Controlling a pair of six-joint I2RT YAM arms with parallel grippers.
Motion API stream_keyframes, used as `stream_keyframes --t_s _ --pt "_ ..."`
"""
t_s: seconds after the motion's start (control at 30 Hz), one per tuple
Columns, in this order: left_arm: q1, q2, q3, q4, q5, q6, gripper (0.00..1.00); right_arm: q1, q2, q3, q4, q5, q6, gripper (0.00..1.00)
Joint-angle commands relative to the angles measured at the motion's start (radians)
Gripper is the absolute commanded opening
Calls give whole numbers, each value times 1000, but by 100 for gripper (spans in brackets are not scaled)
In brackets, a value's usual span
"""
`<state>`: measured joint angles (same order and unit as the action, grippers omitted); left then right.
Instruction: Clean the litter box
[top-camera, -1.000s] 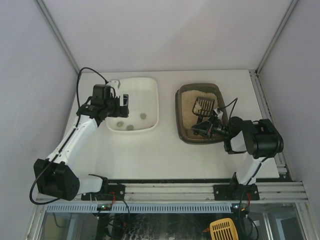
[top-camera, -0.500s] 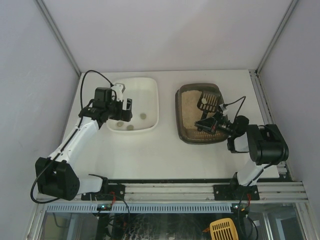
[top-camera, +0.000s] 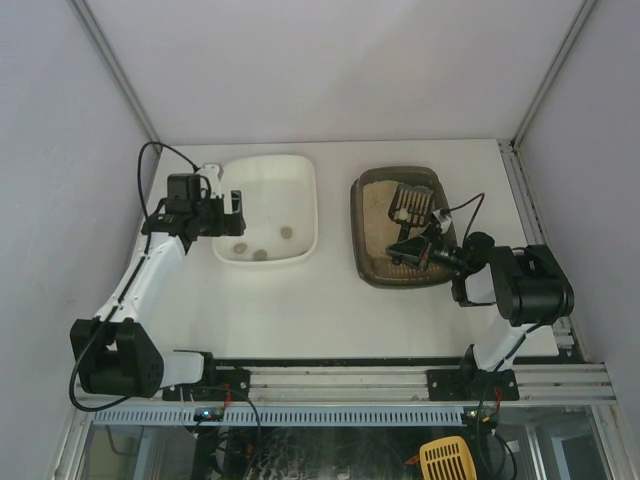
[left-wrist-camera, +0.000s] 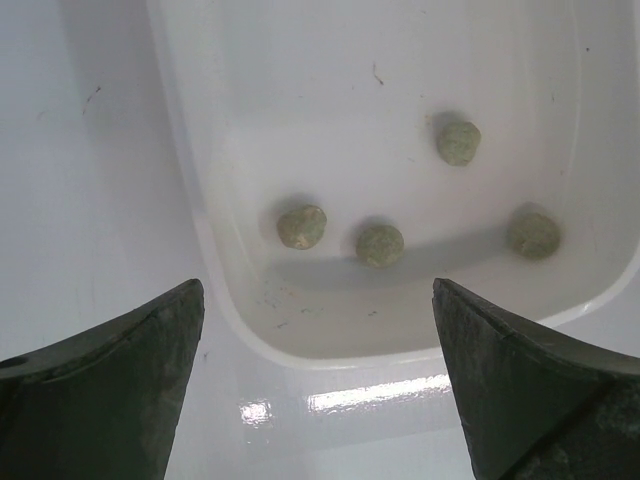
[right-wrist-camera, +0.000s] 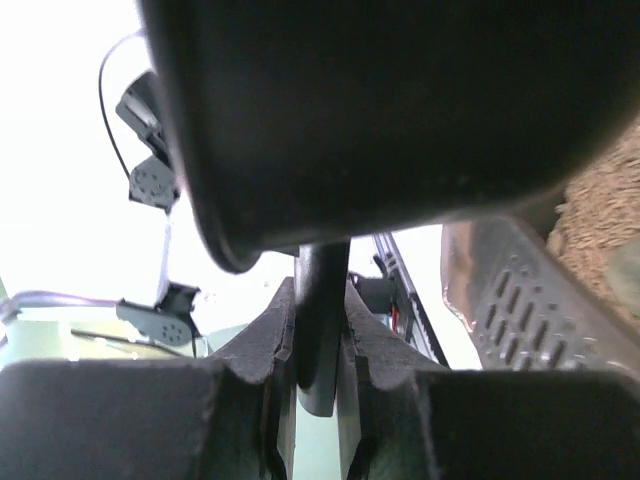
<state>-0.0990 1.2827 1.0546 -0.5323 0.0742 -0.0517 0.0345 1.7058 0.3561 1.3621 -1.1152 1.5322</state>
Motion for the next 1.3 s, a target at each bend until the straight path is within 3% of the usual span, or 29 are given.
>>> stream_keyframes --t_s 0.0,0.1,0.27,0.43,0.57,0.73,0.93,1.07,1.27 --pt "82 -15 -13 35 115 -28 100 -22 -1 12 58 4 32 0" --pt "106 -5 -14 26 135 -10 100 17 -53 29 -63 -17 -41 0" --pt "106 4 -19 28 123 15 100 -106 -62 26 -8 5 23 0" --pt "106 22 -10 17 143 17 100 -3 -121 65 -284 9 -148 0" --pt "107 -9 -16 18 122 31 100 -59 -142 69 -249 8 -100 0" --pt "109 -24 -8 15 114 17 99 62 -282 158 -717 80 -400 0" --pt "115 -29 4 3 119 1 98 248 -310 342 -1080 282 -596 0" --pt "136 -16 34 -24 97 -17 98 398 -191 611 -1376 438 -718 0" --pt "249 9 59 -53 98 -65 97 626 139 1172 -1958 840 -973 0"
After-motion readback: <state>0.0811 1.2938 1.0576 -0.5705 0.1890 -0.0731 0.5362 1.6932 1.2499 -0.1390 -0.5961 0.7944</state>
